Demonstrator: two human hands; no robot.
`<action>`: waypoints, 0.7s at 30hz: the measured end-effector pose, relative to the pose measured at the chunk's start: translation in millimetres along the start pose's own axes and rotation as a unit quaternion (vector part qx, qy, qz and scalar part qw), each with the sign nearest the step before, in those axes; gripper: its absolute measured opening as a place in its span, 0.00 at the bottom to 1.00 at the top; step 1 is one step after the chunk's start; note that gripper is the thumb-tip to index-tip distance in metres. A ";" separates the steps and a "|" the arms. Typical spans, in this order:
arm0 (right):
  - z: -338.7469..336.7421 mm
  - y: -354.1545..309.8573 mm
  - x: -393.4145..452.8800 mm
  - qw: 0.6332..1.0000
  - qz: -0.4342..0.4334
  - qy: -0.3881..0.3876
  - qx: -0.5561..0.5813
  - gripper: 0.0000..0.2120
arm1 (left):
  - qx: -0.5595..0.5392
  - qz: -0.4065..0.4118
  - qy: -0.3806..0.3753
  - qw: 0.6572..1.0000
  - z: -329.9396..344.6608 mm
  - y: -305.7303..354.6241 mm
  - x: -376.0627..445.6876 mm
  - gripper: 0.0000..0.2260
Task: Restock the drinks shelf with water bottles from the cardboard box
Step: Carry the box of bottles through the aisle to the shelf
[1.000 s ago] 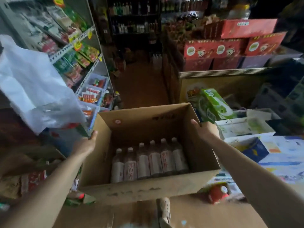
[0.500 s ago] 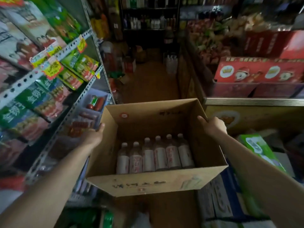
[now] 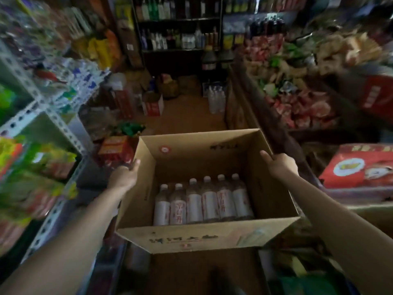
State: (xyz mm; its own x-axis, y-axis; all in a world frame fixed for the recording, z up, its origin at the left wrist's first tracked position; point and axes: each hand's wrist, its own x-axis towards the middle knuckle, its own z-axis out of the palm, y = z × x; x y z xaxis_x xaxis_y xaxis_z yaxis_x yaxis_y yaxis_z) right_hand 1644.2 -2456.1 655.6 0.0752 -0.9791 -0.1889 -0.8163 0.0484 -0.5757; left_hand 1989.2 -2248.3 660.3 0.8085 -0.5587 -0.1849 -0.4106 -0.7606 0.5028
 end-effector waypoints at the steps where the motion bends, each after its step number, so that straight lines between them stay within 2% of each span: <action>1: 2.9 -12.7 29.5 1.000 0.003 -0.003 0.003 0.29 | -0.007 -0.003 0.002 1.000 5.1 14.2 28.7 0.31; 5: 14.1 -68.5 152.1 1.000 -0.019 -0.016 -0.009 0.28 | -0.007 -0.029 0.005 1.000 24.8 68.9 129.3 0.31; 11: 17.2 -174.0 337.6 0.998 -0.053 -0.027 -0.025 0.30 | -0.080 -0.059 0.015 0.995 30.3 163.5 278.7 0.29; 16: 27.1 -258.9 473.5 0.997 -0.062 -0.031 -0.021 0.27 | -0.058 -0.083 0.034 0.994 27.5 237.6 401.8 0.30; 21: 62.4 -325.1 604.9 0.996 -0.070 -0.043 -0.017 0.25 | -0.058 -0.110 0.035 0.992 47.8 283.7 539.9 0.32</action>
State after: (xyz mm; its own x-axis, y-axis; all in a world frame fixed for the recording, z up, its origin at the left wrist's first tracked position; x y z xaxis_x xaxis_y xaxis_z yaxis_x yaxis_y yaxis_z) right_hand 1990.7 -3051.8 678.9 0.2370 -0.9551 -0.1777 -0.8134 -0.0950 -0.5739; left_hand 2289.0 -2781.5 662.8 0.9020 -0.3558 -0.2446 -0.1727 -0.8165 0.5509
